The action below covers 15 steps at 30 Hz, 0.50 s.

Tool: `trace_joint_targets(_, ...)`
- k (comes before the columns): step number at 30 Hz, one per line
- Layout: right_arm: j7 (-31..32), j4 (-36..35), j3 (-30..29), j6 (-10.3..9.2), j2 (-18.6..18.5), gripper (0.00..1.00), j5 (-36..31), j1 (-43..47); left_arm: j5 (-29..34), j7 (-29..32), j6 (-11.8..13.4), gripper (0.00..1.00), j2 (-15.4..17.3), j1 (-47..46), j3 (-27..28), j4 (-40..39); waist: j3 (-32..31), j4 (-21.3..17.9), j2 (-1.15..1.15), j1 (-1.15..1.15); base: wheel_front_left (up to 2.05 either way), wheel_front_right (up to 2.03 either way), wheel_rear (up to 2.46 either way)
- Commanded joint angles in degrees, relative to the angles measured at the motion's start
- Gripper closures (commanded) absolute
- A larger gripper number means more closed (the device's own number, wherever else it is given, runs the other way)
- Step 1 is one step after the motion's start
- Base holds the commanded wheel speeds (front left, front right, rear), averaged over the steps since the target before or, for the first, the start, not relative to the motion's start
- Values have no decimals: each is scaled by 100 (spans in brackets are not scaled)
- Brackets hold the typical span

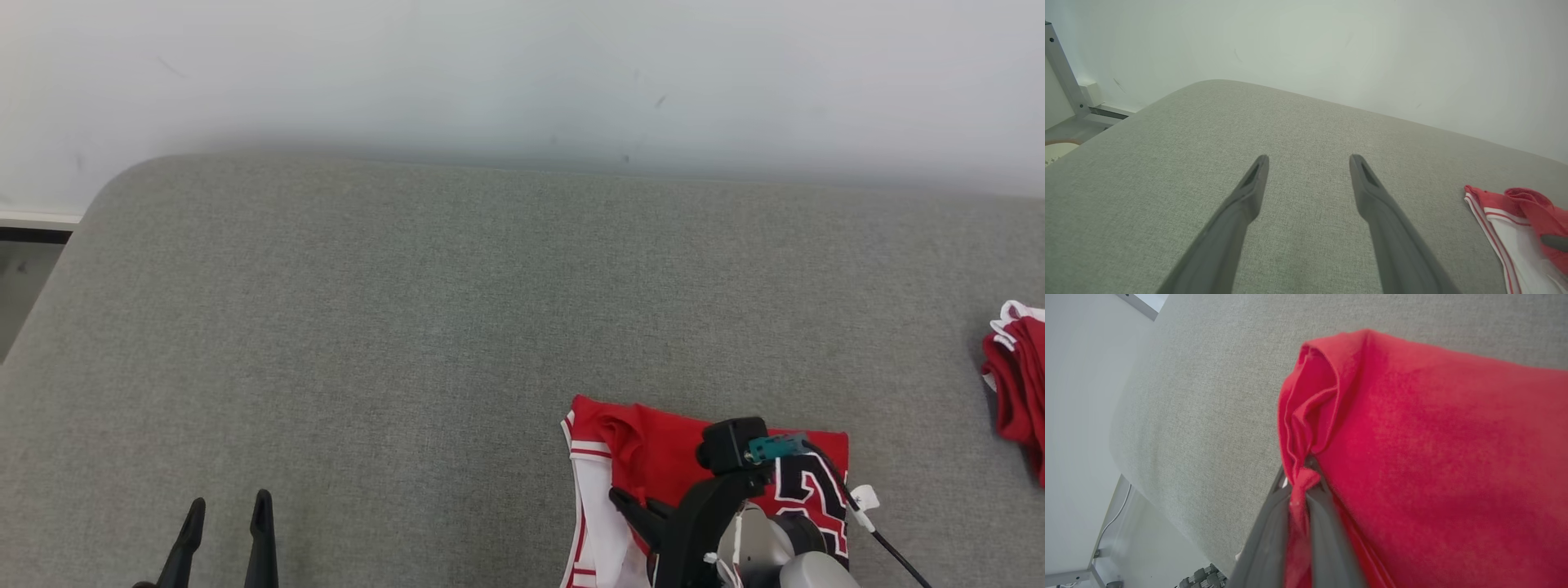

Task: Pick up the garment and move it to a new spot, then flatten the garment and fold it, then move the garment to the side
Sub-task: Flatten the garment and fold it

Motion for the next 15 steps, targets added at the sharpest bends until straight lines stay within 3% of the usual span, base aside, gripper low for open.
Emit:
trace_joint_targets(1,-43,16,28,7,3,100,28,-58,-19,-15,-20,0,11,-92,2,24,-5,13,0,0,0,0,0)
trace_joint_targets(6,-148,353,262,6,0,100,210,-213,-26,-20,-4,0,24,-62,-26,60,-47,67,0,0,0,0,0)
trace_joint_targets(7,-189,395,288,6,-3,70,216,-245,-29,-21,-2,0,25,-54,-35,64,-56,76,0,0,0,0,0)
trace_joint_targets(8,-202,454,303,6,-2,0,242,-260,-32,-19,-5,0,29,-48,-44,68,-66,85,0,0,0,0,0)
trace_joint_targets(15,-330,63,237,6,0,0,928,-87,-87,-17,-7,0,77,85,-52,94,-224,82,0,0,0,0,0)
